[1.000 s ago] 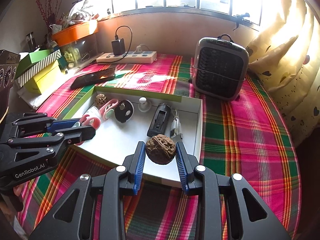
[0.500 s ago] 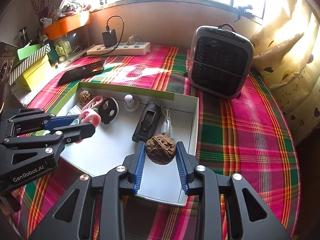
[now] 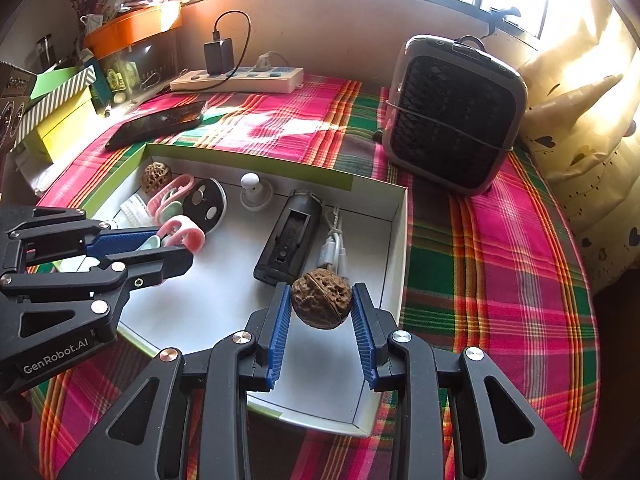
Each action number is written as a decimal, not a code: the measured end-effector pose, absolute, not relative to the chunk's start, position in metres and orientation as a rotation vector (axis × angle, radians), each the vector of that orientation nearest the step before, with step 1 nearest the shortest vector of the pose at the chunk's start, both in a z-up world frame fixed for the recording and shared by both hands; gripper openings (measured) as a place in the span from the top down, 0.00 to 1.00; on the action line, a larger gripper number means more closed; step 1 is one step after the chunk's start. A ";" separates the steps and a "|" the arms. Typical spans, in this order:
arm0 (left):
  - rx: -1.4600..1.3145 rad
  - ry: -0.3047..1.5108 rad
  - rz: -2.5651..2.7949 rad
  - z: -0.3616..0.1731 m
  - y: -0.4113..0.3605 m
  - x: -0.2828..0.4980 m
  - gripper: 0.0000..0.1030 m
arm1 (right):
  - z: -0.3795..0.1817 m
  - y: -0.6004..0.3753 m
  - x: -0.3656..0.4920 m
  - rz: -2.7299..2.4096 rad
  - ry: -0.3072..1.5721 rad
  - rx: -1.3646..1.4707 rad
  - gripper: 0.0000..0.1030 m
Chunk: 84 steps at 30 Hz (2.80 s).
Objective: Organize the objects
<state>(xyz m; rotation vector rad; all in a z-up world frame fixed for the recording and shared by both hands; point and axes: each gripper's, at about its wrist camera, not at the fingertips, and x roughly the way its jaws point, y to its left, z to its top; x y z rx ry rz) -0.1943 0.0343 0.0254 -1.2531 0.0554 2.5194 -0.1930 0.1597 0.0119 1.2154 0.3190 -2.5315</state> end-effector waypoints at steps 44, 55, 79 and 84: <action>-1.295 0.068 2.517 0.014 0.038 -0.204 0.83 | 0.008 0.153 -0.196 -2.549 0.425 1.185 0.69; -1.300 0.064 2.515 0.014 0.038 -0.202 0.75 | 0.007 0.153 -0.195 -2.553 0.417 1.189 0.69; -1.244 0.056 2.626 0.034 0.031 -0.170 0.67 | 0.023 0.163 -0.166 -2.585 0.194 1.139 0.61; -1.225 0.029 2.655 0.040 0.027 -0.155 0.67 | 0.029 0.164 -0.153 -2.597 0.150 1.113 0.60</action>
